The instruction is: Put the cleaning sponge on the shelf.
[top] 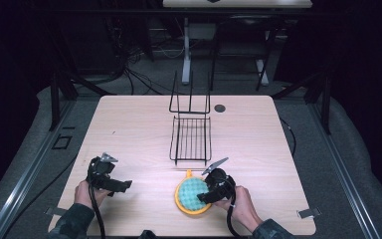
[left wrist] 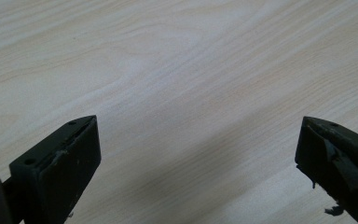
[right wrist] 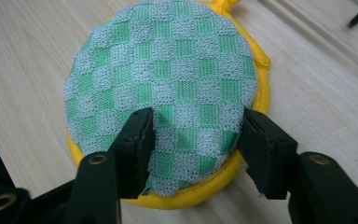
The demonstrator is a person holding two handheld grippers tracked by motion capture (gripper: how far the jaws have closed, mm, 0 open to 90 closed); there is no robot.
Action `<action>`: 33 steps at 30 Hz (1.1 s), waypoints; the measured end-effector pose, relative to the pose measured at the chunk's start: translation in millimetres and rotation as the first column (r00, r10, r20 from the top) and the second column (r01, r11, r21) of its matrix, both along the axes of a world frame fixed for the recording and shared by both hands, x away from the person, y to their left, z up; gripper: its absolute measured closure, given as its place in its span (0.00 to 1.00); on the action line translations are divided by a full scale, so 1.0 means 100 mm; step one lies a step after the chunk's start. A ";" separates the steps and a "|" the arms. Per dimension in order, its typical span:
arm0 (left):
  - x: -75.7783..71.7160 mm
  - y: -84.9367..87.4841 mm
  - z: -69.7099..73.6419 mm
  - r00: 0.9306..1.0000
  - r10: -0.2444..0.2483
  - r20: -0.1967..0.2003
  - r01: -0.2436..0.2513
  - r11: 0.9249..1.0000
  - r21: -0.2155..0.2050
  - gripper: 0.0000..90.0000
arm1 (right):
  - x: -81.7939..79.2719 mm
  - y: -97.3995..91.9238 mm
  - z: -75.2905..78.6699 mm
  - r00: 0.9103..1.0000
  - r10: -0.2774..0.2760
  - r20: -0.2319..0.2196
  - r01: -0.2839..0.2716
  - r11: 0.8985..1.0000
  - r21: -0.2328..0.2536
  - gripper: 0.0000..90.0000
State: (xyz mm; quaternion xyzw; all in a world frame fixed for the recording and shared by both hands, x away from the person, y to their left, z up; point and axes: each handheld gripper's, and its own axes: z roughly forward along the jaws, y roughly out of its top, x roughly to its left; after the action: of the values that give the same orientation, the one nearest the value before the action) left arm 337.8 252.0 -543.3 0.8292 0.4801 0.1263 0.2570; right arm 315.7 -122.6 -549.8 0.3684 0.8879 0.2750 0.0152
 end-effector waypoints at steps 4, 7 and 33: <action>0.00 0.00 0.00 1.000 -0.001 -0.001 0.001 1.000 0.002 0.00 | -0.01 -0.02 -0.01 1.000 -0.023 -0.005 0.023 1.000 0.019 0.62; 0.00 0.00 0.00 1.000 -0.002 -0.003 0.002 1.000 0.004 0.00 | -0.01 -0.04 -0.02 0.999 -0.038 -0.012 0.038 0.998 0.041 0.71; -0.01 0.01 0.02 1.000 -0.004 0.015 0.004 1.000 -0.001 0.01 | -0.08 -0.15 0.15 0.995 -0.095 0.037 0.088 0.982 0.167 0.96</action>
State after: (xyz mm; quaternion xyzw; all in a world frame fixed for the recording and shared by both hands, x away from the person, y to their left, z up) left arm 337.0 253.0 -541.0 0.8291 0.4765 0.1316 0.2612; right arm 307.9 -137.3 -535.1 0.4025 0.8436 0.3550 0.0171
